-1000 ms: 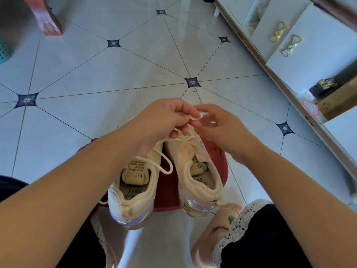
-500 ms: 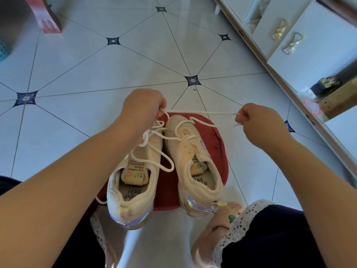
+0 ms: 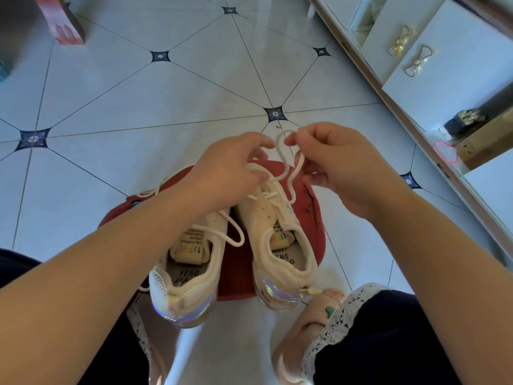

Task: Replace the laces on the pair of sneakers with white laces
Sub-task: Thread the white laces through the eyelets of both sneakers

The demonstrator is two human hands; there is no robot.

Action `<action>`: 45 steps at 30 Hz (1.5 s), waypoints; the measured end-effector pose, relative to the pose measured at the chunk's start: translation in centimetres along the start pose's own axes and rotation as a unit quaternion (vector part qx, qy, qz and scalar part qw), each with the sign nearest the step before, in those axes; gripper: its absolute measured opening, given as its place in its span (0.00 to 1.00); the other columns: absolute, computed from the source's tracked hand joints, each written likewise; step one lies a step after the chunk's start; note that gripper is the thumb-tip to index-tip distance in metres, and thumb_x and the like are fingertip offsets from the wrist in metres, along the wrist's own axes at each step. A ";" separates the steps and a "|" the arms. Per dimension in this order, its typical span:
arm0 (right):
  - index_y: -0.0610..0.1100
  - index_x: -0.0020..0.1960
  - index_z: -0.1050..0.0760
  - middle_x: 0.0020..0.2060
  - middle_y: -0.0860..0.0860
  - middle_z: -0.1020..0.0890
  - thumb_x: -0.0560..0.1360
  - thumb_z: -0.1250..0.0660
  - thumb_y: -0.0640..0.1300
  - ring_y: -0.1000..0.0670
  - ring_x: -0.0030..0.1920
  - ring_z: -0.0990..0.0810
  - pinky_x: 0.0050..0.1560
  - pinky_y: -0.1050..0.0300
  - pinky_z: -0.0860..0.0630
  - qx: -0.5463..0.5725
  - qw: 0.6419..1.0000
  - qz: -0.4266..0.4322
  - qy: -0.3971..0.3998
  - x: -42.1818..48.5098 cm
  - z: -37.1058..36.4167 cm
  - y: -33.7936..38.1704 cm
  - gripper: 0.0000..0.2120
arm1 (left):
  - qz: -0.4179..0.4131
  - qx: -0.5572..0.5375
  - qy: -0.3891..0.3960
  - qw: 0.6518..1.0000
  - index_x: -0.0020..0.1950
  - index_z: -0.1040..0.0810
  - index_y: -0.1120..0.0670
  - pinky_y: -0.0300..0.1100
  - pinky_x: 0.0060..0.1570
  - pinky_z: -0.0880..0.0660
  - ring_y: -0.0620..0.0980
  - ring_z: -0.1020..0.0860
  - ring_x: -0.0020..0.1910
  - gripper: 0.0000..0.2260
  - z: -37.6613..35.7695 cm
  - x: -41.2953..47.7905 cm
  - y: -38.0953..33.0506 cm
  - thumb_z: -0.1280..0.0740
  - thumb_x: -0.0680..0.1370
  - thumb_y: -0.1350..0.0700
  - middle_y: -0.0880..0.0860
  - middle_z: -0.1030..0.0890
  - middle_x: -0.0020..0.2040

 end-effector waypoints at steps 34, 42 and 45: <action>0.49 0.44 0.22 0.47 0.48 0.17 0.75 0.35 0.40 0.51 0.51 0.20 0.55 0.56 0.25 -0.140 0.967 0.092 0.194 -1.5 -6.1 1.9 0.06 | 0.119 -0.828 0.025 0.548 0.48 0.30 0.65 0.31 0.24 0.40 0.43 0.41 0.24 0.09 8.1 -0.6 -5.4 0.48 0.80 0.62 0.52 0.30 0.29; 0.48 0.44 0.21 0.29 0.52 0.18 0.78 0.39 0.44 0.58 0.25 0.26 0.26 0.69 0.29 -0.162 0.986 0.019 0.032 -0.4 0.1 1.6 0.09 | 0.229 -0.686 -0.080 0.686 0.45 0.26 0.62 0.36 0.32 0.28 0.46 0.30 0.29 0.10 7.6 0.2 -0.7 0.46 0.80 0.63 0.53 0.25 0.32; 0.53 0.48 0.20 0.27 0.54 0.22 0.77 0.38 0.47 0.60 0.24 0.31 0.28 0.69 0.31 -0.228 0.972 0.044 -0.041 0.1 0.3 0.8 0.08 | 0.259 -0.157 -0.023 0.953 0.51 0.27 0.60 0.47 0.49 0.28 0.52 0.26 0.45 0.09 5.9 0.2 0.5 0.38 0.77 0.55 0.56 0.24 0.45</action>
Point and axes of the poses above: each hand's wrist, its own x-axis towards the middle knuckle, its own z-axis out of the back of the hand, y = z × x, the point moved 2 cm from there along x, towards the middle knuckle
